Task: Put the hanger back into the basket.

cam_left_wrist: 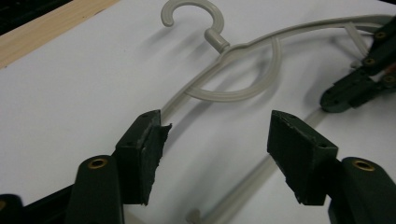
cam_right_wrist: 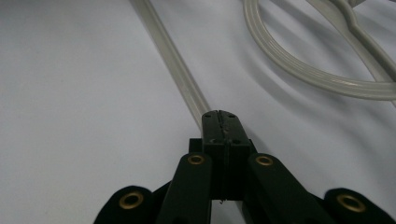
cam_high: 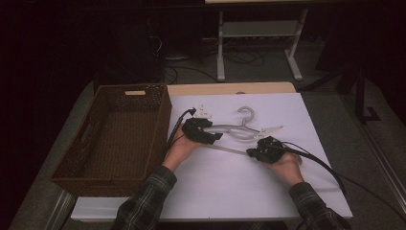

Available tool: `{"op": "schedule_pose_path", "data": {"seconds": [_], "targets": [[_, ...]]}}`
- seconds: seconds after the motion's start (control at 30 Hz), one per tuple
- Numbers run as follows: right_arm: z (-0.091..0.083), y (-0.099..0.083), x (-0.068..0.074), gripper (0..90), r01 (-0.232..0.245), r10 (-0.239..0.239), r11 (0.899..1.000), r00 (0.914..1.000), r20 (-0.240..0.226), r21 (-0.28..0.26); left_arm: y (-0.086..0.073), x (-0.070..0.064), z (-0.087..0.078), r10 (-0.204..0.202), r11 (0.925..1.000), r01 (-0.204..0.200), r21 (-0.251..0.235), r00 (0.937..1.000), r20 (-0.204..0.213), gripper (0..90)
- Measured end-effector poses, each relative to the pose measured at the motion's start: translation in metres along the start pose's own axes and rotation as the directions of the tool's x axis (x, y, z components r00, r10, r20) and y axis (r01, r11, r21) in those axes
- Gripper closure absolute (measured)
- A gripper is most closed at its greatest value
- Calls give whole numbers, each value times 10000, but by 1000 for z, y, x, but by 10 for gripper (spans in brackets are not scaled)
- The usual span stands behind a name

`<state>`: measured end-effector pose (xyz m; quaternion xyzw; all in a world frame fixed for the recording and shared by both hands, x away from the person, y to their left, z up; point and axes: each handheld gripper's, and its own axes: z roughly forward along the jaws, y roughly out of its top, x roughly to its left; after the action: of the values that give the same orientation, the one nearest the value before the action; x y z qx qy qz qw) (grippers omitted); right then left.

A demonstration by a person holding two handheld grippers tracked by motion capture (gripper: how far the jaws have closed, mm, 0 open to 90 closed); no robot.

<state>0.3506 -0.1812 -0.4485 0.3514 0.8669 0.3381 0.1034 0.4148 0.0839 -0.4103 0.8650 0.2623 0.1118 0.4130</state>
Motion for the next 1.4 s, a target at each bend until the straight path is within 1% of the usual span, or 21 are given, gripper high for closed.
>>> {"op": "schedule_pose_path", "data": {"seconds": [0.1,0.13,0.17,0.2,0.23,0.27,0.3,0.33,0.43,0.47,0.5,0.57,0.63,0.73,0.77,0.8,0.87,0.97,1.1,1.23,1.4], "targets": [[0,0,0,898,-12,12,10000,10000,-29,33,5,8,12,286,9991,-285,310,9996,-12,403],[0,0,0,898,-12,12,10000,10000,-39,33,6,10,17,381,9985,-381,400,9993,6,433],[0,0,0,898,-12,12,10000,10000,-39,33,7,12,21,519,9975,-515,484,9986,-69,433],[0,0,-1,898,-14,14,10000,10000,-47,35,7,14,25,574,9966,-567,599,9983,-101,461],[0,0,-1,898,-14,14,10000,10000,-47,35,8,17,29,660,9951,-652,748,9978,-85,461],[0,0,-1,898,-8,8,10000,10000,-54,39,8,21,35,711,9937,-694,883,9973,-161,484],[0,0,-1,898,-8,8,10000,10000,-54,39,8,21,35,711,9937,-694,883,9973,-161,497],[0,0,-1,898,0,1,10000,10000,-60,35,8,22,37,814,9926,-796,919,9965,-166,497],[0,0,-1,898,14,-14,10000,10000,-96,36,7,26,43,865,9900,-835,1141,9960,-215,537],[0,0,-2,898,26,-26,10000,9999,-113,28,8,27,47,968,9872,-939,1292,9952,-157,543],[0,0,-2,898,24,-24,10000,9999,-117,28,8,27,47,968,9872,-939,1292,9952,-157,554],[0,0,-2,898,31,-31,10000,9999,-114,28,8,25,50,1173,9836,-1148,1390,9930,-100,564],[0,0,-2,898,31,-30,10000,9999,-113,29,10,24,54,1335,9788,-1296,1587,9909,-141,571],[0,0,-2,898,27,-27,10000,9999,-108,29,11,23,60,1506,9762,-1457,1606,9884,-190,602],[0,0,-1,898,24,-23,10000,9999,-101,34,11,23,61,1619,9731,-1553,1701,9865,-257,612],[0,0,-1,898,24,-24,10000,9999,-100,32,11,23,63,1653,9715,-1582,1764,9859,-263,618],[0,0,-1,899,21,-20,10000,9999,-105,27,12,23,65,1720,9696,-1637,1819,9846,-307,631],[0,0,-2,898,36,-36,10000,9999,-104,15,12,23,67,1736,9686,-1661,1852,9845,-248,646],[0,0,-2,898,-1,1,10000,9999,-126,-10,11,23,68,1877,9650,-1788,1917,9818,-291,652],[0,0,-2,898,-4,3,10000,9999,-113,-15,11,23,68,1914,9643,-1822,1921,9811,-299,656],[0,0,-2,898,-1,1,10000,9999,-114,-11,12,21,66,2106,9607,-2008,1917,9770,-323,669]]}}
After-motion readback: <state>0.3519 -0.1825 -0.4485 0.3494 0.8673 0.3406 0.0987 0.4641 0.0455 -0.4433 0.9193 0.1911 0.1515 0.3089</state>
